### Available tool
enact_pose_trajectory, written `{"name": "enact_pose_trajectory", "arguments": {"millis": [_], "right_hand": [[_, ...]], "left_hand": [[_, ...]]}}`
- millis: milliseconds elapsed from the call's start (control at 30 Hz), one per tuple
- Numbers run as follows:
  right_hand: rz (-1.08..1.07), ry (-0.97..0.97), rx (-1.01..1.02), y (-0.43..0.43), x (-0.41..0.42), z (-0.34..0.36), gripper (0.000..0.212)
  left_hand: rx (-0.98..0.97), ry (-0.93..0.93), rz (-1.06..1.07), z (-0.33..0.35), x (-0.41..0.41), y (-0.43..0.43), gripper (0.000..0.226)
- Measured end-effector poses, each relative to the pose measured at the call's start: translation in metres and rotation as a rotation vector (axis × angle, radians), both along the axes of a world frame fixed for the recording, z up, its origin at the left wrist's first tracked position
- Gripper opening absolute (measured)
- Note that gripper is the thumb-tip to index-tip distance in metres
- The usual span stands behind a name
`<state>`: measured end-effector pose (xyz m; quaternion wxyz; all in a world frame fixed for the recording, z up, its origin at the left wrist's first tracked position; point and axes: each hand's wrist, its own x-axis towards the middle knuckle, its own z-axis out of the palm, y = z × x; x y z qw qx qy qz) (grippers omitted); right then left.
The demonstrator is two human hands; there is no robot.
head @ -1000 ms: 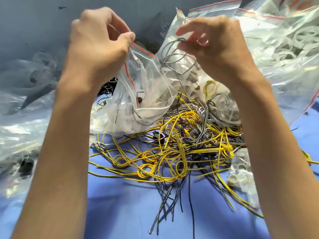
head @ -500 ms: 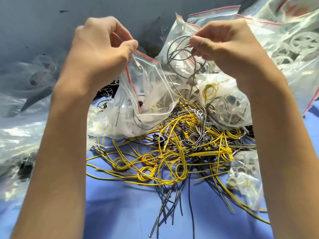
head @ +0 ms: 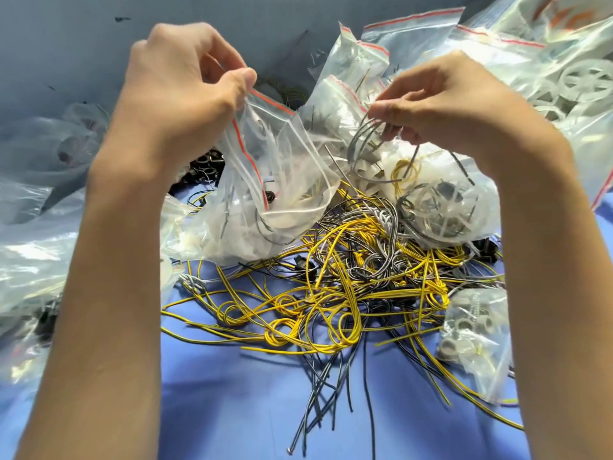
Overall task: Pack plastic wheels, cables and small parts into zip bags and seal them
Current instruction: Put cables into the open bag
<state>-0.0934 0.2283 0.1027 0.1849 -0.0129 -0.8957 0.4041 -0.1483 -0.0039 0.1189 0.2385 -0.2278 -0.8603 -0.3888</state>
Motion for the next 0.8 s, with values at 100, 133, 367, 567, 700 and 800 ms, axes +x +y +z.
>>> {"name": "enact_pose_trajectory", "arguments": {"millis": [100, 133, 367, 567, 700, 800], "right_hand": [[-0.046, -0.104, 0.102, 0.002, -0.003, -0.007, 0.007], [0.025, -0.151, 0.074, 0.000, -0.001, -0.008, 0.008], [0.235, -0.264, 0.317, -0.013, -0.006, -0.019, 0.038], [0.177, -0.545, 0.586, -0.004, 0.001, -0.018, 0.019], [0.131, -0.723, 0.723, -0.013, -0.002, -0.027, 0.050], [0.111, -0.754, 0.752, -0.018, -0.008, -0.037, 0.058]], "left_hand": [[0.035, 0.023, 0.055, -0.001, -0.004, -0.002, 0.015], [0.050, 0.032, 0.071, -0.001, -0.005, -0.002, 0.016], [0.120, 0.047, 0.134, 0.000, -0.009, -0.006, 0.020], [0.100, 0.052, 0.121, 0.002, -0.008, -0.006, 0.018], [0.097, 0.049, 0.096, 0.003, -0.005, -0.003, 0.016], [0.082, 0.052, 0.083, 0.004, -0.003, -0.003, 0.014]]}}
